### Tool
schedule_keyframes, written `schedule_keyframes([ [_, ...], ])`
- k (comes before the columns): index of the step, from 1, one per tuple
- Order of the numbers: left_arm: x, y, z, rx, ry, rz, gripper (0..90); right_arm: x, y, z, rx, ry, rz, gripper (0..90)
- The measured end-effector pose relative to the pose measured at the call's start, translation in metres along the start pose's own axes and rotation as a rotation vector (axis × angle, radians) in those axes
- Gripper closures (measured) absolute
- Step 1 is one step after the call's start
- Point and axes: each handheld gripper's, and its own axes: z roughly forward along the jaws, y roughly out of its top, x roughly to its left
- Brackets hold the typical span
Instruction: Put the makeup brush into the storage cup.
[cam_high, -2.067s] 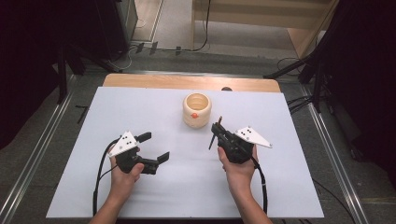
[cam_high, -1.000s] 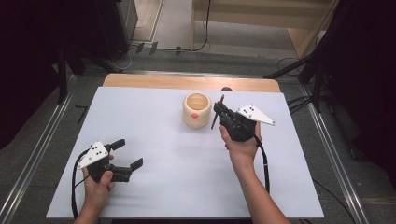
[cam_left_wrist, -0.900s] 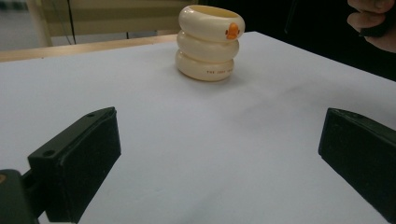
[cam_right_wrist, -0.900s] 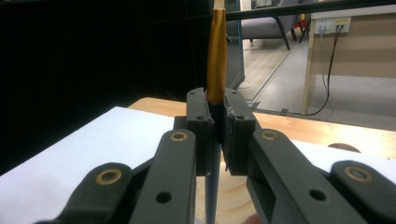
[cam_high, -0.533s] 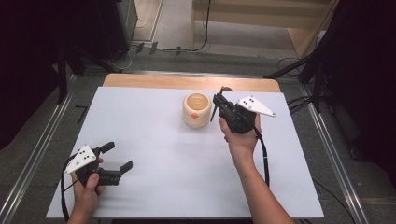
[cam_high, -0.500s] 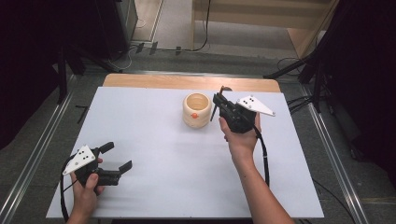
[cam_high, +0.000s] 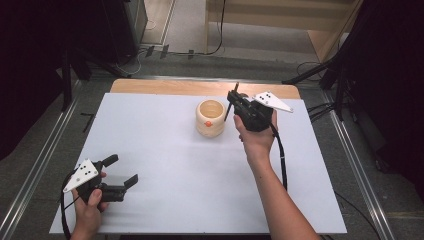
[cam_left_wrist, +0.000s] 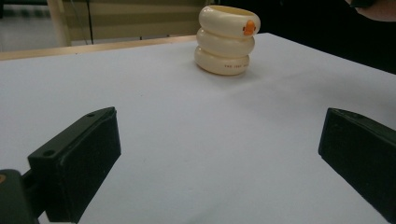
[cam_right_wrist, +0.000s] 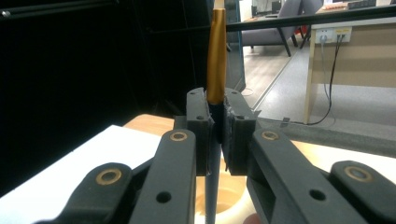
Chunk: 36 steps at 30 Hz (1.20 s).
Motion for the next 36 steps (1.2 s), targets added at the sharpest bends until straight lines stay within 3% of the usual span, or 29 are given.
schedule_keyframes([
  [8,0.005,-0.003,-0.001,-0.019,-0.02,-0.035,0.0,0.002,0.003,0.013,0.003,0.004,-0.025,84.2],
  [22,0.003,-0.002,-0.001,-0.021,-0.024,-0.017,0.0,0.004,0.004,0.032,0.011,-0.006,-0.069,84.2],
  [36,0.001,0.001,-0.003,-0.024,-0.016,0.006,0.0,0.004,-0.004,0.047,0.038,-0.006,-0.072,84.1],
])
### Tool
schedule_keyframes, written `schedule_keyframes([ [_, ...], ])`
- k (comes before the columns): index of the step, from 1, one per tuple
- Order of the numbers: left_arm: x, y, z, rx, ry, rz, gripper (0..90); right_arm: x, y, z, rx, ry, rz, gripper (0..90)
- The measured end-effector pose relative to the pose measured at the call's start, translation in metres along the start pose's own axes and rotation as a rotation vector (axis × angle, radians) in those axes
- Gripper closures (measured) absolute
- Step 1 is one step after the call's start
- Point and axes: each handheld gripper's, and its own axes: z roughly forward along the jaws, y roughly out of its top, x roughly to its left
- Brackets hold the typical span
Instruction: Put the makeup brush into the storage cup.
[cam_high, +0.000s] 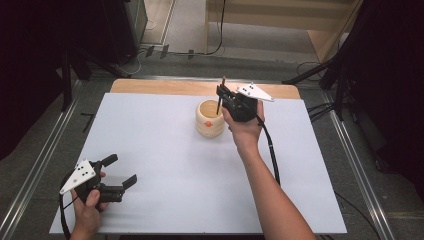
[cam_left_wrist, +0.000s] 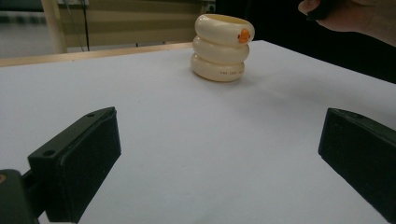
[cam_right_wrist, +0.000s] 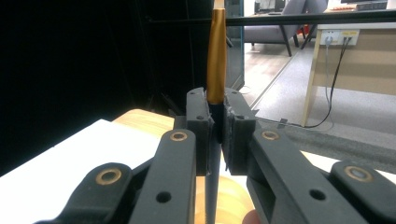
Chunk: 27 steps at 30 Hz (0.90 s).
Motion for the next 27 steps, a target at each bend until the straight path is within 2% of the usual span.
schedule_keyframes([
  [11,-0.001,0.003,-0.002,-0.01,0.006,0.006,0.0,0.002,-0.013,0.013,0.056,-0.002,-0.034,84.1],
  [16,-0.001,0.004,-0.003,-0.015,0.011,0.004,0.0,0.003,-0.018,0.018,0.071,-0.006,-0.025,84.1],
  [27,-0.002,0.005,-0.003,-0.015,0.003,0.012,0.0,0.002,-0.028,0.023,0.125,-0.022,-0.039,83.4],
])
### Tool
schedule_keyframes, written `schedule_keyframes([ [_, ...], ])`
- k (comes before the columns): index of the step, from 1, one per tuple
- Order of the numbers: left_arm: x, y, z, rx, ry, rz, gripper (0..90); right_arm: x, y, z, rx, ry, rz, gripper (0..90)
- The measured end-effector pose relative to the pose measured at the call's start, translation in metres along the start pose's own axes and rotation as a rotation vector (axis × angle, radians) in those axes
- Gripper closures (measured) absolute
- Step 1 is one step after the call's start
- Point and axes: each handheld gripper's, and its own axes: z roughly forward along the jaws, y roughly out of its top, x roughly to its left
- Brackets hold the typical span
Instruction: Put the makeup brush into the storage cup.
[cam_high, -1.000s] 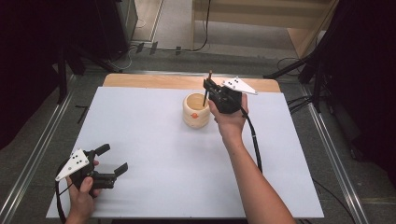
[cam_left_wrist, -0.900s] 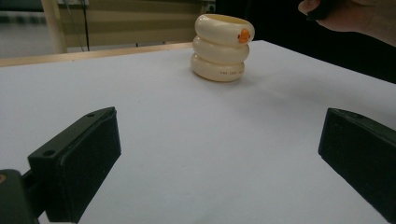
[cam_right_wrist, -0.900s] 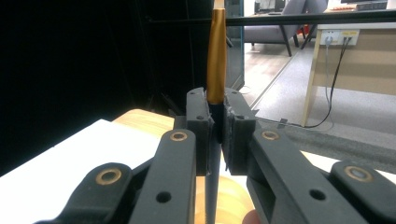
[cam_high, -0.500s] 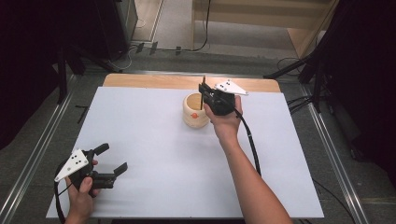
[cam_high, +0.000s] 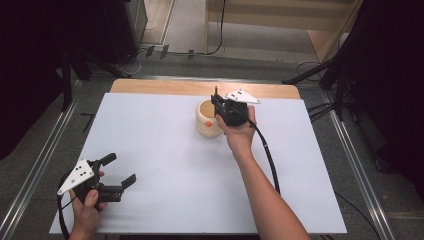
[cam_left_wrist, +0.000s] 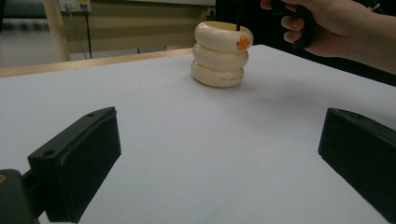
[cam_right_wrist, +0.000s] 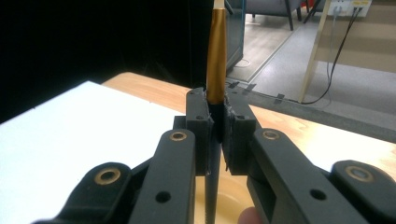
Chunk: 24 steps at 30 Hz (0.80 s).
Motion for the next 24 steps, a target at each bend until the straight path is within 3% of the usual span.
schedule_keyframes([
  [6,0.0,0.0,-0.001,-0.003,0.002,-0.003,0.0,-0.003,0.003,-0.004,0.003,0.007,0.038,68.3],
  [10,0.0,0.0,0.0,-0.003,0.001,-0.003,0.0,-0.003,0.004,-0.011,0.003,-0.036,0.03,55.0],
  [14,0.0,0.001,-0.001,-0.006,0.001,-0.002,0.0,-0.008,0.002,-0.022,-0.004,-0.038,0.036,39.4],
  [20,-0.003,0.003,0.0,-0.014,-0.006,-0.001,0.0,-0.02,-0.003,-0.04,-0.023,-0.01,0.034,22.2],
  [24,-0.004,0.004,0.0,-0.012,-0.008,0.005,0.0,-0.024,-0.009,-0.051,-0.027,0.019,0.006,15.0],
])
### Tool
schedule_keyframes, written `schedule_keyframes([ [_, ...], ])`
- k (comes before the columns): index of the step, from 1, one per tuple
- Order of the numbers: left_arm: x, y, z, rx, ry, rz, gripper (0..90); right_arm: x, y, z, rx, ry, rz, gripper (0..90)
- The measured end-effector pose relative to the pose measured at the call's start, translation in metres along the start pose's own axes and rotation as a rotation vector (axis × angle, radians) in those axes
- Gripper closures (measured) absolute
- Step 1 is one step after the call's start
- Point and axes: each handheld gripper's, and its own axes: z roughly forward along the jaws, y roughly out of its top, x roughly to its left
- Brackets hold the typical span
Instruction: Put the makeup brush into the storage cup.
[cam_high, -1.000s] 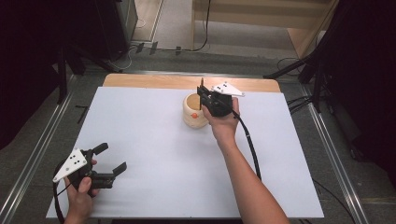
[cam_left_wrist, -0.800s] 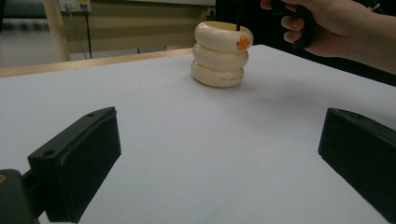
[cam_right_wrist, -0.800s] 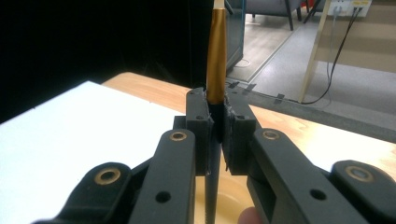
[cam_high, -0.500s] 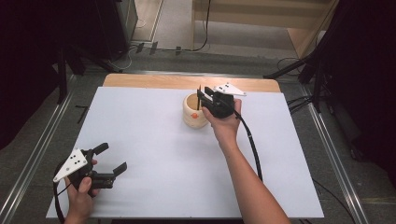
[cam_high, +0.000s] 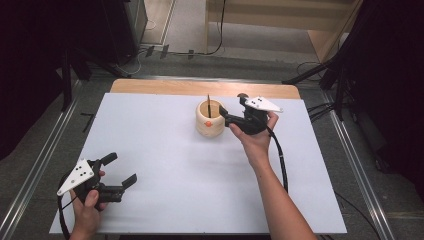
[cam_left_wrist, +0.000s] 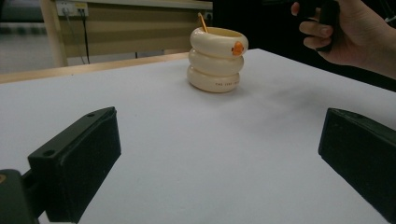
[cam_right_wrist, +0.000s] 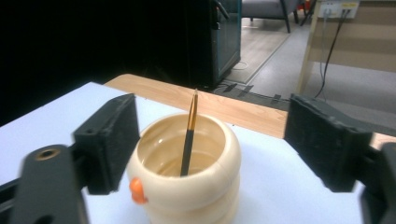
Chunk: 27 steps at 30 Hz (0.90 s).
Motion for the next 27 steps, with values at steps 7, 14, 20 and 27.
schedule_keyframes([
  [7,0.0,0.001,-0.001,-0.005,0.001,-0.001,0.0,0.002,-0.01,-0.015,-0.008,0.034,-0.036,9.2],
  [14,-0.001,0.001,-0.001,-0.006,0.002,0.001,0.0,0.0,-0.021,-0.029,-0.003,0.056,-0.033,6.1],
  [20,-0.001,0.002,-0.001,-0.004,0.001,0.004,0.0,-0.002,-0.031,-0.042,0.0,0.065,-0.03,5.1],
  [27,-0.001,0.002,-0.001,-0.004,0.001,0.005,0.0,-0.006,-0.041,-0.057,-0.003,0.063,-0.03,5.1],
])
